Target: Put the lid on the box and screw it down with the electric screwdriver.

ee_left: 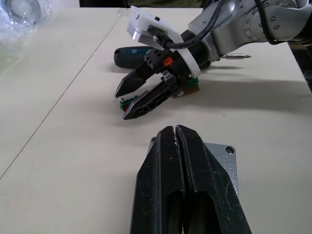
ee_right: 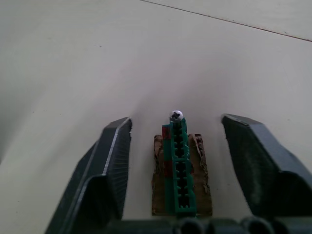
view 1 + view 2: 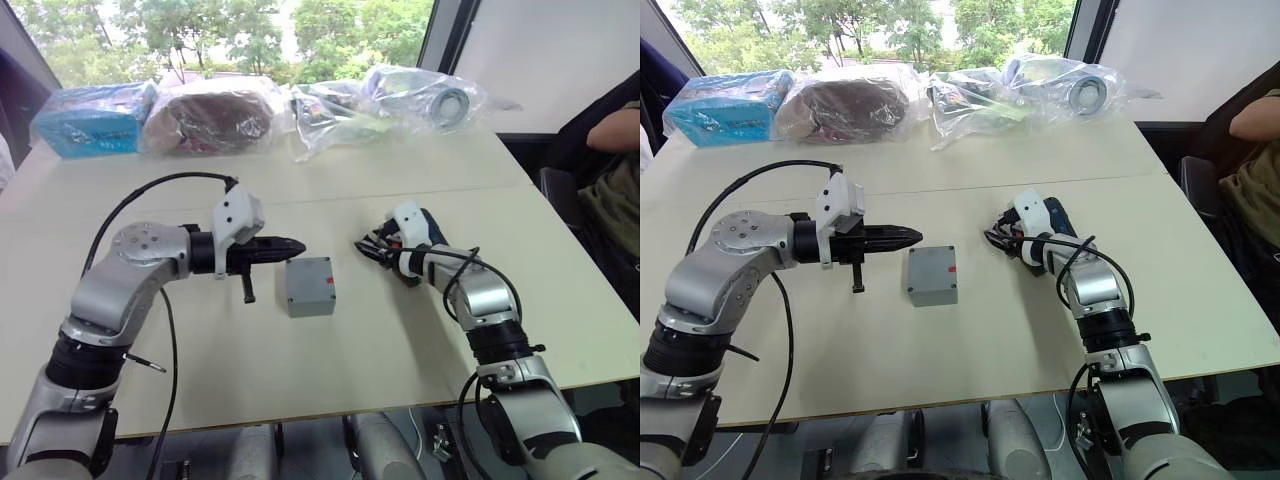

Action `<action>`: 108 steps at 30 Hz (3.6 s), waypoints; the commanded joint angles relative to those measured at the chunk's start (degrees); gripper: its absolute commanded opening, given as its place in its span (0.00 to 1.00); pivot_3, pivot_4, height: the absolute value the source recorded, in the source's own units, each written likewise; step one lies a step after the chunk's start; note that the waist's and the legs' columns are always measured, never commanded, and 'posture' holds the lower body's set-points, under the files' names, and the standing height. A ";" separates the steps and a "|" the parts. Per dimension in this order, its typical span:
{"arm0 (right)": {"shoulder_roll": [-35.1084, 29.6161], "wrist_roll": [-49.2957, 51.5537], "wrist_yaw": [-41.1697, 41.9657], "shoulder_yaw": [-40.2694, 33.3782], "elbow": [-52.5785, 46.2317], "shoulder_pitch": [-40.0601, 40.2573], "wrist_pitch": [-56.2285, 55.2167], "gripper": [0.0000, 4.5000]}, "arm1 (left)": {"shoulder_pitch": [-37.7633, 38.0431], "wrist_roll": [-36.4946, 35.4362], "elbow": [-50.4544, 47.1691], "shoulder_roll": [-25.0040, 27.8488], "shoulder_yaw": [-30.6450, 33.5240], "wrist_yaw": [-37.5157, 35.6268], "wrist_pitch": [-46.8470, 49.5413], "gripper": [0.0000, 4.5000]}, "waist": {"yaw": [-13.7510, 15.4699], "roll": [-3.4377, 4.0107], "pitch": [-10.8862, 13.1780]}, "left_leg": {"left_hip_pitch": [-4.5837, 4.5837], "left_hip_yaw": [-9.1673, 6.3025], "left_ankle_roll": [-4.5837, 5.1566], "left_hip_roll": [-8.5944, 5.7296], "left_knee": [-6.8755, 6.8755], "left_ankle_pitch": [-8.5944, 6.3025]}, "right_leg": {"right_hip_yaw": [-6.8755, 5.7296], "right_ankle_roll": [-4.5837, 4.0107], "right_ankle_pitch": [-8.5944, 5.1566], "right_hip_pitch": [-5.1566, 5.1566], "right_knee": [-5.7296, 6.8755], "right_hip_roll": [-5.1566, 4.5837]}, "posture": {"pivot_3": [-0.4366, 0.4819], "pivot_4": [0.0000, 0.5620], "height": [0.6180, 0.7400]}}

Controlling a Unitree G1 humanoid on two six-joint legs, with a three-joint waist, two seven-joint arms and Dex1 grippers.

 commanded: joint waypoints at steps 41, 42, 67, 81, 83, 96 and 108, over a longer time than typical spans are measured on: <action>-0.72 1.27 -0.29 -1.80 -4.55 -2.04 2.10 0.01 | -0.81 0.12 -1.67 0.32 -0.32 0.32 -0.79 0.00 | 0.00 0.00 0.00 | 0.00 0.00 0.00 0.00 0.00 0.00 | 0.00 0.00 0.00 0.00 0.00 0.00 | 0.48 0.27 1.00; -0.88 1.46 -0.36 -2.09 -5.07 -2.16 2.44 0.01 | -0.72 0.10 -1.75 0.38 -0.27 0.34 -0.75 0.00 | 0.00 0.00 0.00 | 0.00 0.00 0.00 0.00 0.00 0.00 | 0.00 0.00 0.00 0.00 0.00 0.00 | 0.48 0.27 1.00; -1.56 14.66 -0.61 3.56 -36.30 -3.18 29.03 0.01 | 3.75 0.34 -0.50 5.45 2.08 -0.90 -1.61 0.00 | 0.24 0.00 0.00 | -0.02 -0.05 0.00 0.01 0.02 0.00 | -0.04 -0.01 -0.01 0.00 -0.01 0.00 | 0.48 0.27 1.00; -5.30 13.00 0.90 7.59 -34.42 -1.41 26.44 0.01 | 4.06 0.53 -0.75 4.95 1.76 0.16 -1.92 0.00 | 0.03 0.00 0.00 | -0.03 -0.04 0.00 0.01 0.02 0.00 | -0.04 -0.01 -0.01 -0.02 -0.01 0.00 | 0.48 0.27 1.00; -5.44 12.80 0.93 7.74 -34.00 -1.36 25.93 0.01 | 3.94 0.57 -0.63 4.79 1.67 0.22 -2.06 0.00 | 0.04 0.00 0.00 | -0.03 -0.04 0.00 0.01 0.02 0.00 | -0.04 0.00 -0.01 -0.02 -0.02 0.00 | 0.48 0.27 1.00; -5.85 10.92 1.68 9.07 -31.65 -1.22 23.26 0.01 | 3.81 0.71 -0.96 4.22 1.34 0.76 -2.45 0.00 | 0.05 0.00 0.00 | -0.03 -0.03 0.00 0.00 0.02 0.00 | -0.04 0.00 -0.01 -0.01 -0.02 -0.01 | 0.48 0.27 1.00; -6.49 8.64 2.79 12.08 -30.30 1.03 20.88 0.01 | 3.72 0.58 -1.04 4.14 1.23 1.02 -2.43 0.00 | 0.06 -0.02 -0.01 | -0.03 -0.03 0.00 0.00 0.02 0.00 | -0.04 0.00 -0.01 -0.01 -0.02 -0.01 | 0.48 0.27 1.00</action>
